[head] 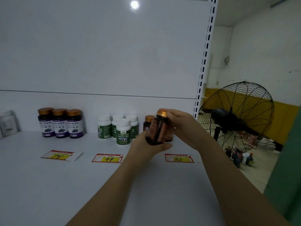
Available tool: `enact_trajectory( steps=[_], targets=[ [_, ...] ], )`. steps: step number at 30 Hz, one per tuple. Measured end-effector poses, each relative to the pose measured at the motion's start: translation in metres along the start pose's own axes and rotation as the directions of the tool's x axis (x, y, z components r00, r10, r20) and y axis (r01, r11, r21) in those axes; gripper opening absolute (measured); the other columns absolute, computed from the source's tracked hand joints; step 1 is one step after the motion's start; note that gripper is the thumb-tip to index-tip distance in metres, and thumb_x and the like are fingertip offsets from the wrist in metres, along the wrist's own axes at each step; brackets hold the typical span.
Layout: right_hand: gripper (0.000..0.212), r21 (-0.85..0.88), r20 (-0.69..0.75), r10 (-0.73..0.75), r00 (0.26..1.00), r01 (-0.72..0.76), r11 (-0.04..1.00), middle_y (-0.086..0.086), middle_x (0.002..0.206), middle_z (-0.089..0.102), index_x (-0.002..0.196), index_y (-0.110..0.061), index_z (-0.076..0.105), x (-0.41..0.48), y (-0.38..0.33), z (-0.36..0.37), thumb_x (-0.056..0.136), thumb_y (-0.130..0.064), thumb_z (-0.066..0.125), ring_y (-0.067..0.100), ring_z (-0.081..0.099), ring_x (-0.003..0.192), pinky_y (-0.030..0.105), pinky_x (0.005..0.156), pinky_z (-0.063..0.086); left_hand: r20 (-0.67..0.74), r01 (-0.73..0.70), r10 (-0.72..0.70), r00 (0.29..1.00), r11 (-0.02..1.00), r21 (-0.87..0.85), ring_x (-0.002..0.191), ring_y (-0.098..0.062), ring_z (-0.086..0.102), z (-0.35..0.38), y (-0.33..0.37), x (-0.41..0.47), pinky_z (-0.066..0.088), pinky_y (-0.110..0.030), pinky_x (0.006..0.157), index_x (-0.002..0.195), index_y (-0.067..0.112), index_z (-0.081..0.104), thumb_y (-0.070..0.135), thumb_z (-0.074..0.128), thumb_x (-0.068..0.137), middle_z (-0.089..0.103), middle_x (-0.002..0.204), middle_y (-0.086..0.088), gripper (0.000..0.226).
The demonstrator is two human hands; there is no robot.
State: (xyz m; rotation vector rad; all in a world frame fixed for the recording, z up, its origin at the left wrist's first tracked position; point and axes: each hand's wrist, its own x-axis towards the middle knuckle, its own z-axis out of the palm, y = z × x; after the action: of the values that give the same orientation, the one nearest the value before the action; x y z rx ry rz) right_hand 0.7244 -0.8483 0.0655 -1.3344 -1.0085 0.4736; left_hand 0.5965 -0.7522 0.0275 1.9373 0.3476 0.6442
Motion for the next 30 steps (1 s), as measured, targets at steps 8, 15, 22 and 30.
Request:
enact_trajectory(
  steps=[8, 15, 22, 30],
  targets=[
    [0.043, 0.208, 0.197, -0.08, 0.977, 0.039, 0.977, 0.009, 0.132, 0.058, 0.131, -0.006, 0.051, -0.011, -0.009, 0.0, 0.088, -0.012, 0.048, 0.019, 0.058, 0.12, 0.03, 0.087, 0.053, -0.05, -0.058, 0.061, 0.997, 0.996, 0.074, 0.088, -0.008, 0.056, 0.003, -0.003, -0.002, 0.042, -0.01, 0.066, 0.104, 0.025, 0.051, 0.031, 0.082, 0.069, 0.057, 0.09, 0.015, 0.047],
    [0.043, 0.218, 0.249, -0.078, 0.965, 0.023, 0.976, 0.006, 0.133, 0.058, 0.131, -0.009, 0.052, -0.014, -0.012, 0.002, 0.088, -0.01, 0.047, 0.019, 0.056, 0.121, 0.029, 0.086, 0.053, -0.086, -0.041, 0.049, 0.995, 0.995, 0.09, 0.099, -0.013, 0.057, 0.004, -0.007, 0.0, 0.046, -0.022, 0.081, 0.116, 0.02, 0.053, 0.029, 0.084, 0.066, 0.06, 0.106, 0.007, 0.06],
    [0.043, -0.006, 0.187, 0.013, 0.982, -0.012, 1.0, 0.0, 0.125, 0.062, 0.128, -0.021, 0.057, -0.014, -0.017, 0.003, 0.085, -0.018, 0.061, 0.015, 0.061, 0.114, 0.028, 0.09, 0.053, -0.053, -0.061, 0.068, 0.996, 0.992, 0.112, 0.084, -0.003, 0.055, 0.004, -0.005, -0.003, 0.043, -0.01, 0.068, 0.1, 0.028, 0.052, 0.034, 0.082, 0.068, 0.057, 0.089, 0.017, 0.045],
    [0.036, -0.595, 0.145, 0.164, 0.976, -0.047, 0.802, 0.0, 0.11, 0.064, 0.122, -0.02, 0.059, -0.008, -0.071, 0.0, 0.087, -0.025, 0.066, 0.017, 0.064, 0.102, 0.029, 0.087, 0.055, -0.077, -0.072, 0.091, 0.993, 0.973, 0.217, 0.088, -0.006, 0.051, 0.008, 0.004, -0.01, 0.038, -0.009, 0.065, 0.107, 0.027, 0.045, 0.038, 0.076, 0.074, 0.052, 0.094, 0.012, 0.046]
  ],
)
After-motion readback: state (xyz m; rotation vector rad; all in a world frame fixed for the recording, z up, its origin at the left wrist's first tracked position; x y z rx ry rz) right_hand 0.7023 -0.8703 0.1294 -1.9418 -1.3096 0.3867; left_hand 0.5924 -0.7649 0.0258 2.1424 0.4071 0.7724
